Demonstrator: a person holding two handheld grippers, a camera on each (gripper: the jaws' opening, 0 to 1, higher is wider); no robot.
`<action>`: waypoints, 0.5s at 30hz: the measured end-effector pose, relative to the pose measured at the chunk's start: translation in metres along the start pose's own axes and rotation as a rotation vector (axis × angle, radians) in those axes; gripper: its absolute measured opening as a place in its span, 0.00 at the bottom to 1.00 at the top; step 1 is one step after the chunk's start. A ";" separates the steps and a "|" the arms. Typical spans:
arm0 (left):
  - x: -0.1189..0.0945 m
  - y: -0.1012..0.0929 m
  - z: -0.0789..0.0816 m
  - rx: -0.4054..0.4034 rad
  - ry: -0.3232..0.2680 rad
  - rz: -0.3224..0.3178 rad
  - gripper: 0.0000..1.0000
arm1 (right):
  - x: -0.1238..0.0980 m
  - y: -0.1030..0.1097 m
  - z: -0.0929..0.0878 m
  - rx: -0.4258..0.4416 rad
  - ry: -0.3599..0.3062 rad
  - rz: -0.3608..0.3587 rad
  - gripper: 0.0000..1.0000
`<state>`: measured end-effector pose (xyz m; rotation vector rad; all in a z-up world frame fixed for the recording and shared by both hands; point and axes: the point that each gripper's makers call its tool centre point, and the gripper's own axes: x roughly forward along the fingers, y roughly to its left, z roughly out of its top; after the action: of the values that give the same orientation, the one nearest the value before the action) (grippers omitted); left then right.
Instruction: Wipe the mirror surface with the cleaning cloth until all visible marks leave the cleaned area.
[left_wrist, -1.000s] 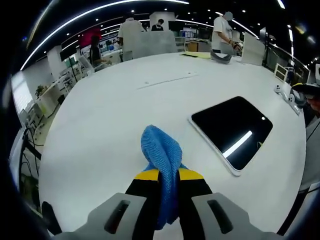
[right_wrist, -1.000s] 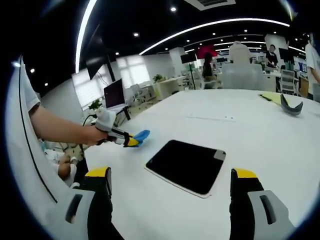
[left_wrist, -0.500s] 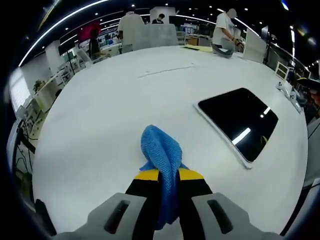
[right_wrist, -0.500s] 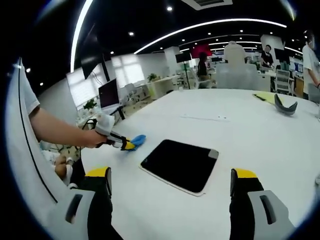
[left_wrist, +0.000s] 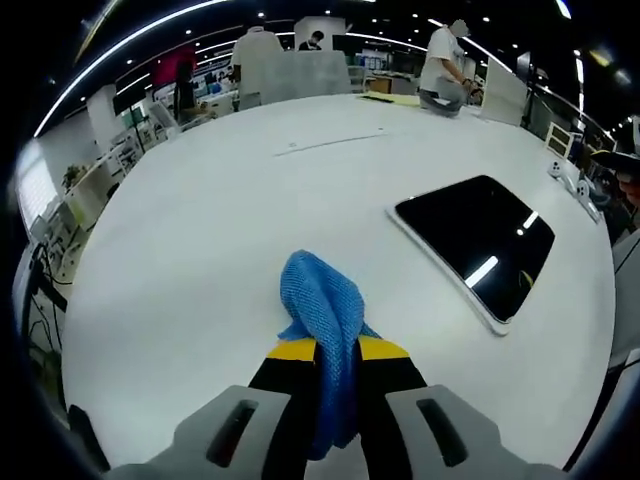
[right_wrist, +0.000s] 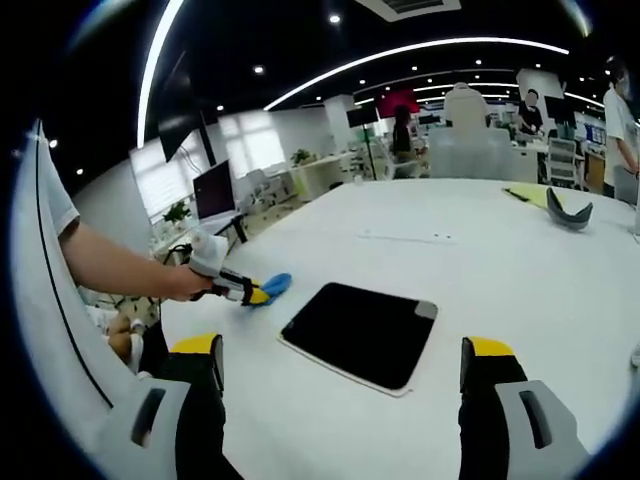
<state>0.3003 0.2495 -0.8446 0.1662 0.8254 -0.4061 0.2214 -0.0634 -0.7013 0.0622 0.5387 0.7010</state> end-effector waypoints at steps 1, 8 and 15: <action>0.000 0.001 0.000 0.023 0.004 -0.006 0.13 | 0.000 0.000 0.000 0.000 -0.002 0.001 0.99; 0.000 0.006 -0.002 0.030 0.014 -0.065 0.19 | -0.001 0.000 -0.001 0.001 0.004 -0.002 0.99; 0.000 0.014 -0.002 0.083 0.032 -0.104 0.31 | -0.003 0.001 -0.004 0.005 0.013 0.007 0.99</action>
<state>0.3044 0.2633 -0.8463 0.2075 0.8510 -0.5367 0.2174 -0.0652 -0.7033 0.0645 0.5528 0.7076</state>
